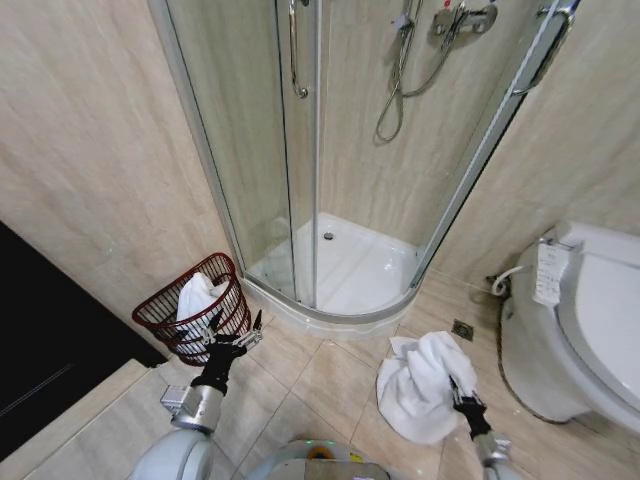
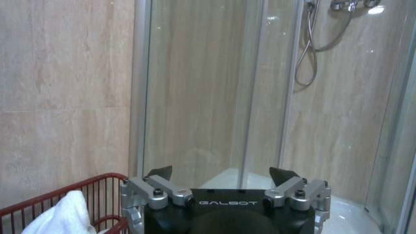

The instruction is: Discard the used towel into the hamper.

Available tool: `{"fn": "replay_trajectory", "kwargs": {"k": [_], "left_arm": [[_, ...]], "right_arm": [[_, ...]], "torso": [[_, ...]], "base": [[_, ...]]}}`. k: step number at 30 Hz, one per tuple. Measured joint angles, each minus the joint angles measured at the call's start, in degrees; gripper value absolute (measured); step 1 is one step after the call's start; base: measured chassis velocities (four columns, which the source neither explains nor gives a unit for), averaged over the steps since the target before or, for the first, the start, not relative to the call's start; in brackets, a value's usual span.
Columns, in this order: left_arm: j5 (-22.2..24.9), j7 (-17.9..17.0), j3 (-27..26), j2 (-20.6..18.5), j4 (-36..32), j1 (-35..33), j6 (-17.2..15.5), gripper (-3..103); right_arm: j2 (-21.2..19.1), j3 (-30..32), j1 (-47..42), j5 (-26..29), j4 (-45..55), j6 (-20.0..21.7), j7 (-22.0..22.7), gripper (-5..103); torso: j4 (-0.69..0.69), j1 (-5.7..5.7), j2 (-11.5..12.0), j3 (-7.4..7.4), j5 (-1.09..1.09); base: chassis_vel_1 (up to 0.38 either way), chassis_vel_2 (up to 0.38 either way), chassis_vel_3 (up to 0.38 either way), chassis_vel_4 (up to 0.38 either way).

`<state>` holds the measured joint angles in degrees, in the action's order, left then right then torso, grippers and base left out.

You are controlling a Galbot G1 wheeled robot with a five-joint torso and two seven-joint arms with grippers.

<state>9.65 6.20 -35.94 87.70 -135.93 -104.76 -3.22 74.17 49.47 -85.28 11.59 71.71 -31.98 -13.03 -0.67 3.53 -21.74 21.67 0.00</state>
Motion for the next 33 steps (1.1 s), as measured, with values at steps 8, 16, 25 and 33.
{"fn": "replay_trajectory", "kwargs": {"k": [8,16,25,33], "left_arm": [[0.0,0.0,0.0,0.0,0.0,0.0,0.0,100],[0.0,0.0,0.0,0.0,0.0,0.0,0.0,100],[0.0,0.0,0.0,0.0,0.0,0.0,0.0,100],[0.0,0.0,0.0,0.0,0.0,0.0,0.0,100]], "right_arm": [[1.4,2.4,-6.9,3.9,14.4,0.2,3.1,21],[1.8,5.4,-12.8,8.3,27.3,2.6,5.7,21],[1.7,8.0,-18.2,14.5,41.2,3.5,5.1,21],[2.0,10.2,-20.3,18.3,50.8,6.2,7.3,21]], "torso": [[0.0,0.0,0.0,0.01,0.0],[-0.01,0.01,0.0,0.01,0.0],[0.0,0.01,0.0,0.01,-0.01],[0.0,0.01,0.0,0.01,0.0]], "base": [[0.0,0.0,0.0,0.0],[0.0,0.0,0.0,0.0],[0.0,0.0,0.0,0.0],[0.0,0.0,0.0,0.0]]}}
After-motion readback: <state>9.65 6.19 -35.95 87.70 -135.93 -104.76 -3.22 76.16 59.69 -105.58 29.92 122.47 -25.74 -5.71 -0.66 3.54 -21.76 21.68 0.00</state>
